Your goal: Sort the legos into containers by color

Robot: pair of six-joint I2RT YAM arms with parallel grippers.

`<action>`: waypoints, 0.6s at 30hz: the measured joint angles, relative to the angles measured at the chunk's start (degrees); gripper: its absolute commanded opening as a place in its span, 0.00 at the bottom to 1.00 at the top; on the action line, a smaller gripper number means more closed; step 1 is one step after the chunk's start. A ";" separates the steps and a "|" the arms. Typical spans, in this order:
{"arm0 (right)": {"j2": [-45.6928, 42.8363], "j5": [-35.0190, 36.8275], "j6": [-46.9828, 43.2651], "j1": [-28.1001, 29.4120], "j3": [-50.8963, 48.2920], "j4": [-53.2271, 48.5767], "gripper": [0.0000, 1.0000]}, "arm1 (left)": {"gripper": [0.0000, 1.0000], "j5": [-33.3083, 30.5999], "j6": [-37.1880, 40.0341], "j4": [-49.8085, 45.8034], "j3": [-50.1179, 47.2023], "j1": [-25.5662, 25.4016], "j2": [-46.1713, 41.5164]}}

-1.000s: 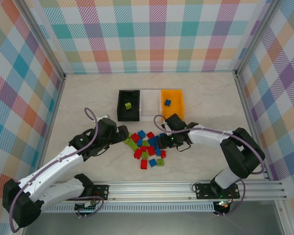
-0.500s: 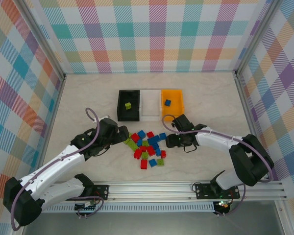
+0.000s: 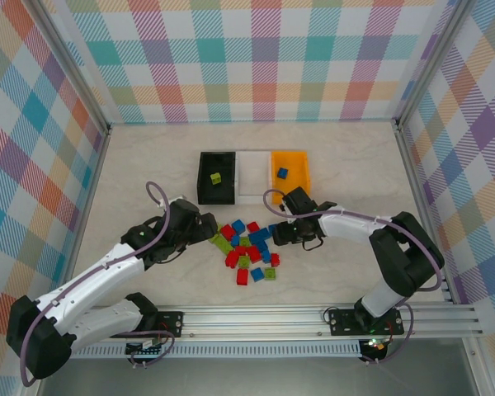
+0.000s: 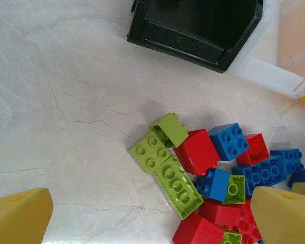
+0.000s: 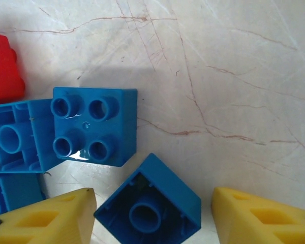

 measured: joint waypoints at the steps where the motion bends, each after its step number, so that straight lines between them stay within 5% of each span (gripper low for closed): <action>1: 0.02 0.24 -0.07 0.00 0.00 -0.02 0.55 | 1.00 0.02 0.00 0.00 0.00 0.00 0.13; 8: -0.33 0.94 -0.57 0.00 -0.09 0.46 0.42 | 1.00 0.04 0.00 0.04 0.00 0.00 0.74; 18: -7.91 2.14 -0.98 -0.63 0.66 -1.99 0.38 | 1.00 0.07 0.02 0.00 0.00 0.00 0.72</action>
